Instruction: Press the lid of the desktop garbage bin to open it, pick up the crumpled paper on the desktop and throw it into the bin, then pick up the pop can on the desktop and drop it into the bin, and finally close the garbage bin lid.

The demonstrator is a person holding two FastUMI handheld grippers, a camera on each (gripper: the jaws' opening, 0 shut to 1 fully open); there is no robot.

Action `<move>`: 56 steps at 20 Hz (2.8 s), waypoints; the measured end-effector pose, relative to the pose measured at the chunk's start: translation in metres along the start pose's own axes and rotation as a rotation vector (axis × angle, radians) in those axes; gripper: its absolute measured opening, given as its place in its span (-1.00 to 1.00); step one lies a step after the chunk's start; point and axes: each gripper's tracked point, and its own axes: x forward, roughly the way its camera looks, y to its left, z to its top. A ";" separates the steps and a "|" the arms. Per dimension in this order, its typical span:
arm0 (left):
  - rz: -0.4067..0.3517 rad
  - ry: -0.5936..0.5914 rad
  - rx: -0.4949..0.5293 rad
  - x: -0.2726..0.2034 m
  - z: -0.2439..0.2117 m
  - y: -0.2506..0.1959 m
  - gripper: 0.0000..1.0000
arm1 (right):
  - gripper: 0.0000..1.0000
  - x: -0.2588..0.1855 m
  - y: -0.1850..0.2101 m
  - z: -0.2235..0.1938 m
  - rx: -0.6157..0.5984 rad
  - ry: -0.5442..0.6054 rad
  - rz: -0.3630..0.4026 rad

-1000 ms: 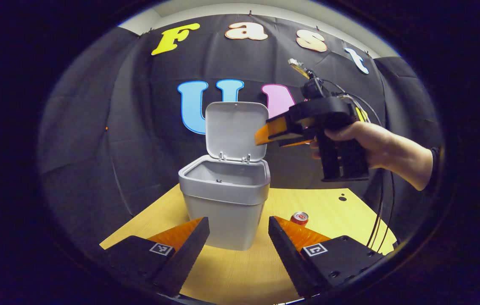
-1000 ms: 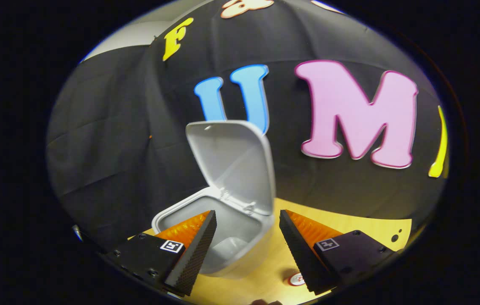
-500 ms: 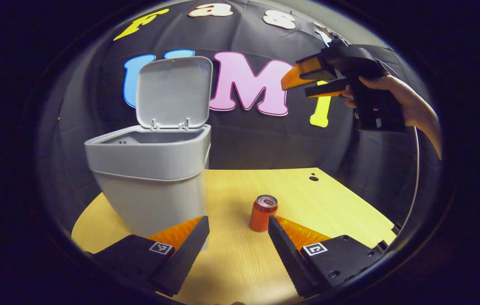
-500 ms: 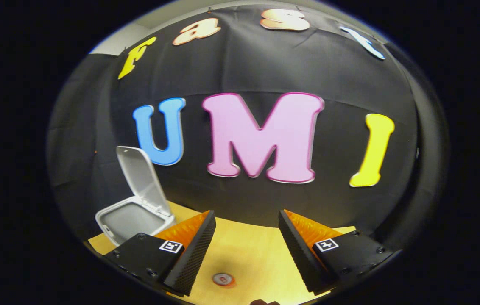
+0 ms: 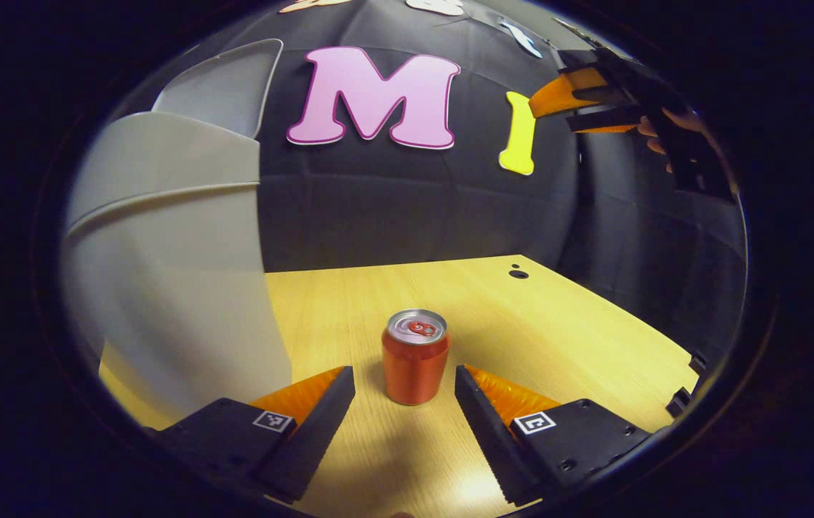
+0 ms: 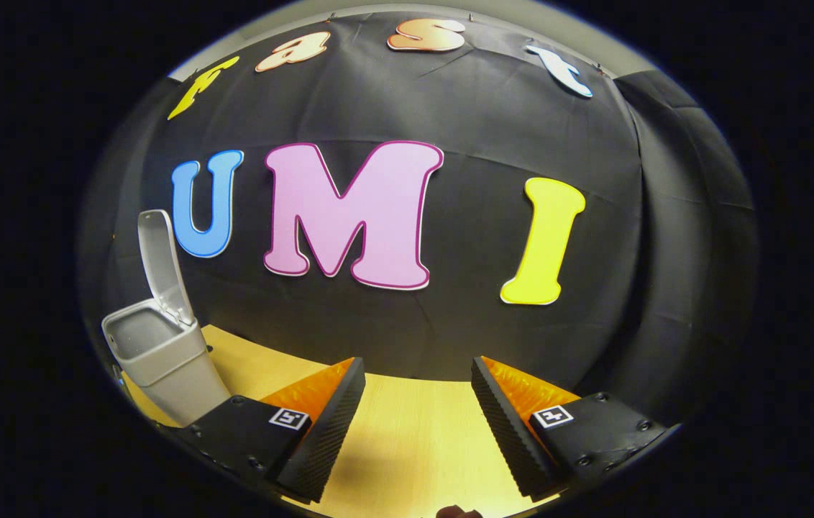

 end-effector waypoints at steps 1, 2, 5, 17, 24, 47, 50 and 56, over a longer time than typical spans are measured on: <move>0.009 0.006 0.014 0.009 -0.002 0.003 0.92 | 0.93 0.001 -0.009 -0.010 0.001 0.014 -0.016; 0.010 0.014 0.021 0.017 -0.006 0.003 0.92 | 0.93 0.003 -0.015 -0.021 0.004 0.027 -0.027; -0.001 0.014 0.015 0.038 -0.011 -0.002 0.92 | 0.94 0.001 -0.026 -0.047 0.021 0.057 -0.042; 0.012 0.017 0.036 0.070 -0.005 -0.003 0.80 | 0.94 -0.005 -0.046 -0.080 0.032 0.095 -0.051; -0.022 -0.044 0.077 0.025 0.061 -0.027 0.78 | 0.94 -0.020 -0.047 -0.070 0.038 0.086 -0.039; 0.296 -0.342 0.155 -0.144 0.275 0.132 0.76 | 0.94 -0.087 -0.070 -0.032 0.133 0.037 -0.163; 0.350 -0.330 0.155 -0.157 0.268 0.165 0.77 | 0.94 -0.091 -0.066 -0.042 0.168 0.084 -0.157; 0.385 -0.299 0.120 -0.152 0.243 0.206 0.77 | 0.94 -0.094 -0.051 -0.028 0.154 0.050 -0.139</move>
